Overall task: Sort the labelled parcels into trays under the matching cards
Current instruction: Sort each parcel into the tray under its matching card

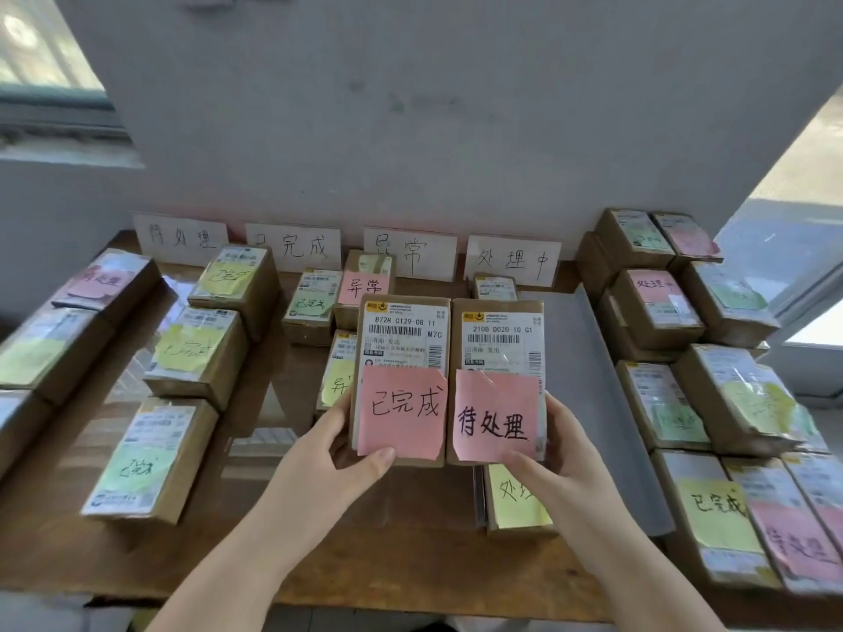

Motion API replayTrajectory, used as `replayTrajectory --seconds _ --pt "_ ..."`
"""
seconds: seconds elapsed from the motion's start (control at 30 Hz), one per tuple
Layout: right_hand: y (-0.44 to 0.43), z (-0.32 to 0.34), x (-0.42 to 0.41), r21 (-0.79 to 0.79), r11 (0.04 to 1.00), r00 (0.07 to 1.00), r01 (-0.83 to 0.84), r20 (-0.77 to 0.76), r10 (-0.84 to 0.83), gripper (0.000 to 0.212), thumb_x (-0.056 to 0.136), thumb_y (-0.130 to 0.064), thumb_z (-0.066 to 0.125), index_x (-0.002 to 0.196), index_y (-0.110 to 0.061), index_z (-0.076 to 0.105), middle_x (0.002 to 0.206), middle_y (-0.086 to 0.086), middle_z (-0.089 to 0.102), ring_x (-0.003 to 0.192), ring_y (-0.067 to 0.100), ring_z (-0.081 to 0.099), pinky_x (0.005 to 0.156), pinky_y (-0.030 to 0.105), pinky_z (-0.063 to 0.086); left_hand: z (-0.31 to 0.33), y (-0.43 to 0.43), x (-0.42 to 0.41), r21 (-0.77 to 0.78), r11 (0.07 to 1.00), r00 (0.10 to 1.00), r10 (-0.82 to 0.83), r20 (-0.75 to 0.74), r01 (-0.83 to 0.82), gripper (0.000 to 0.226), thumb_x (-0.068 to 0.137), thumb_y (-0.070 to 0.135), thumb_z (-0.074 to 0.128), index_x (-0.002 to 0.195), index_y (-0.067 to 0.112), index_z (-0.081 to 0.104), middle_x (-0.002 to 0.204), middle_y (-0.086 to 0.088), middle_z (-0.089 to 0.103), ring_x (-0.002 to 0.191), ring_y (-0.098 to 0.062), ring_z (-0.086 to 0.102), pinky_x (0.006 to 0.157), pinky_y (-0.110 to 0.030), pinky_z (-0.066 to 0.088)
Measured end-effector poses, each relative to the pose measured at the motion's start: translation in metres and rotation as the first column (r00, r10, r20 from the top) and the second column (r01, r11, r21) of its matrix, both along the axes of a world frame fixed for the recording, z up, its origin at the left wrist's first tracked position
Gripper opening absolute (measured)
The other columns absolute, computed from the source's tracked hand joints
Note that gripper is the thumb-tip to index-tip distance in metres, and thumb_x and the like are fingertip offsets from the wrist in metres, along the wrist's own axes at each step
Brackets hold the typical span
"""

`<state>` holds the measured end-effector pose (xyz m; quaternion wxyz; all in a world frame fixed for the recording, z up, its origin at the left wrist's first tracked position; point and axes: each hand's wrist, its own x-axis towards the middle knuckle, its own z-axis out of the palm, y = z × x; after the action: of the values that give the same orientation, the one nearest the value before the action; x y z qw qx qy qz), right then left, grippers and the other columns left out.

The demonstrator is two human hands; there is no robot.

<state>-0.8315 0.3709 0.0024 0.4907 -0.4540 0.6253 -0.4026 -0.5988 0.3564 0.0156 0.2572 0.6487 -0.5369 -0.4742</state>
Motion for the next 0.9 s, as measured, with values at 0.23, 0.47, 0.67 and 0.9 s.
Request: replayTrajectory --seconds 0.23,0.47,0.67,0.9 --pt "-0.039 0.002 -0.009 -0.003 0.999 0.999 -0.047 0.008 0.047 0.067 0.082 -0.008 0.070 0.131 -0.042 0.038 0.115 -0.013 0.062 0.110 0.008 0.058 0.087 0.032 0.055 0.013 -0.025 -0.009 -0.013 0.999 0.998 0.038 0.055 -0.037 0.077 0.080 0.042 0.069 0.144 0.041 0.027 0.134 0.018 0.050 0.123 -0.007 0.047 0.105 -0.033 0.040" --pt "-0.083 0.004 -0.012 -0.009 0.994 0.992 -0.110 0.057 0.110 0.069 0.081 -0.007 0.071 0.136 -0.036 0.039 0.111 -0.014 0.065 0.106 0.009 0.062 0.089 0.041 0.055 0.024 -0.051 -0.010 -0.047 0.994 0.988 0.105 0.115 -0.100 0.076 0.081 0.044 0.068 0.145 0.042 0.026 0.135 0.023 0.048 0.120 0.000 0.044 0.102 -0.028 0.038" --pt "-0.102 0.001 0.000 -0.012 0.981 0.979 -0.192 0.061 0.192 0.069 0.083 -0.006 0.069 0.137 -0.038 0.039 0.115 -0.010 0.065 0.109 0.013 0.062 0.091 0.046 0.053 0.023 -0.054 0.001 -0.063 0.989 0.988 0.142 0.066 -0.138 0.065 0.088 0.040 0.060 0.145 0.043 0.028 0.116 0.039 0.048 0.113 0.011 0.045 0.103 -0.024 0.037" --pt "-0.099 0.004 0.037 -0.024 0.978 0.978 -0.205 0.036 0.206 0.069 0.082 -0.013 0.071 0.137 -0.040 0.040 0.110 -0.020 0.066 0.109 0.004 0.060 0.097 0.041 0.050 0.019 -0.052 0.036 -0.055 0.976 0.977 0.210 -0.046 -0.213 0.051 0.095 0.035 0.049 0.142 0.044 0.031 0.101 0.046 0.045 0.082 0.040 0.036 0.063 0.006 0.035"
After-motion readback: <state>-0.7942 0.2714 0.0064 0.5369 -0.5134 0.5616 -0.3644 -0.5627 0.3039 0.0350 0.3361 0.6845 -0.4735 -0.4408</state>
